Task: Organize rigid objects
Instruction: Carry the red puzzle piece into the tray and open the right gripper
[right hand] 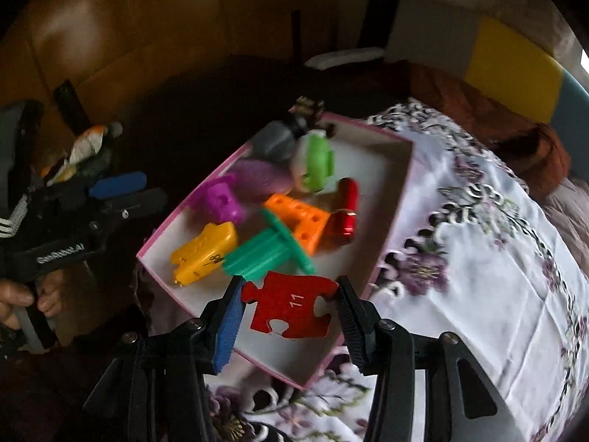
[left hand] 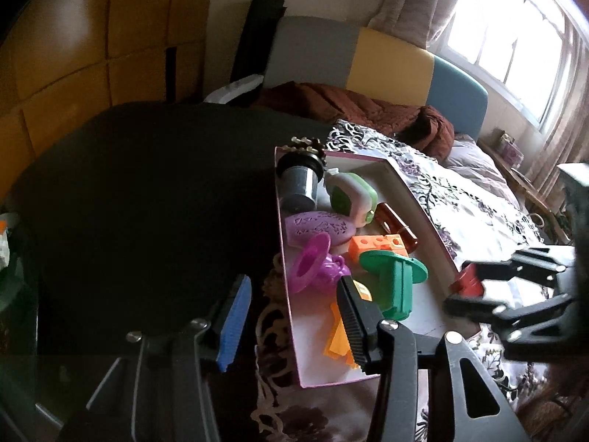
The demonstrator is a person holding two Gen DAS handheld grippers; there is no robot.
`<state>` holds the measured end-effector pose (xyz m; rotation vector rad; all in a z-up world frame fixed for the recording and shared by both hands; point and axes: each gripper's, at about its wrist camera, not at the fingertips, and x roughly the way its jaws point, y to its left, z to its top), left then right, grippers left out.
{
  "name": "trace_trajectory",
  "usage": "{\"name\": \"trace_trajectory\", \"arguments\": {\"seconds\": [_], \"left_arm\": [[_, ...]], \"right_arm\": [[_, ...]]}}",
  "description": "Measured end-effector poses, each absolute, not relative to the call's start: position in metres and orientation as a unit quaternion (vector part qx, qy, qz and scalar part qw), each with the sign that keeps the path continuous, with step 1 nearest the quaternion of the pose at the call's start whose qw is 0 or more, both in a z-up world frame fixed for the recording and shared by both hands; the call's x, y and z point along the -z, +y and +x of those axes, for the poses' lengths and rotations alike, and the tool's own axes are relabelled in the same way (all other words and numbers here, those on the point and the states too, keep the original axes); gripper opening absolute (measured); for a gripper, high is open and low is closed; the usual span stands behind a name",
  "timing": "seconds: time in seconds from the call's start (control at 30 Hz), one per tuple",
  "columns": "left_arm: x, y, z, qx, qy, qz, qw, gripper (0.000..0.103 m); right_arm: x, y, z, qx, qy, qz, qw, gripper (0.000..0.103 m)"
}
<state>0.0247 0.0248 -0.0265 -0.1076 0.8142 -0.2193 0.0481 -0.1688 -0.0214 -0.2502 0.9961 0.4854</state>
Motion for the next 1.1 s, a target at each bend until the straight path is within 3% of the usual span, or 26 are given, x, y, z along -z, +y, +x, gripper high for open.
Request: {"name": "trace_trajectory", "arguments": {"seconds": [0.17, 0.47, 0.67, 0.73, 1.1], "left_arm": [[0.03, 0.026, 0.026, 0.106, 0.398, -0.055, 0.91, 0.049], [0.032, 0.026, 0.026, 0.094, 0.4, -0.055, 0.91, 0.055], [0.032, 0.018, 0.023, 0.092, 0.403, -0.046, 0.91, 0.065], [0.03, 0.016, 0.021, 0.088, 0.4, -0.041, 0.911, 0.072], [0.02, 0.012, 0.015, 0.049, 0.38, -0.027, 0.923, 0.086]], "right_arm": [[0.048, -0.152, 0.057, -0.219, 0.505, -0.15, 0.821, 0.049], [0.07, -0.161, 0.075, -0.169, 0.493, -0.121, 0.845, 0.05], [0.07, -0.16, 0.073, -0.159, 0.48, -0.117, 0.855, 0.052], [0.069, -0.158, 0.067, -0.159, 0.48, -0.112, 0.856, 0.054], [0.048, -0.165, 0.03, -0.151, 0.449, -0.055, 0.879, 0.054]]}}
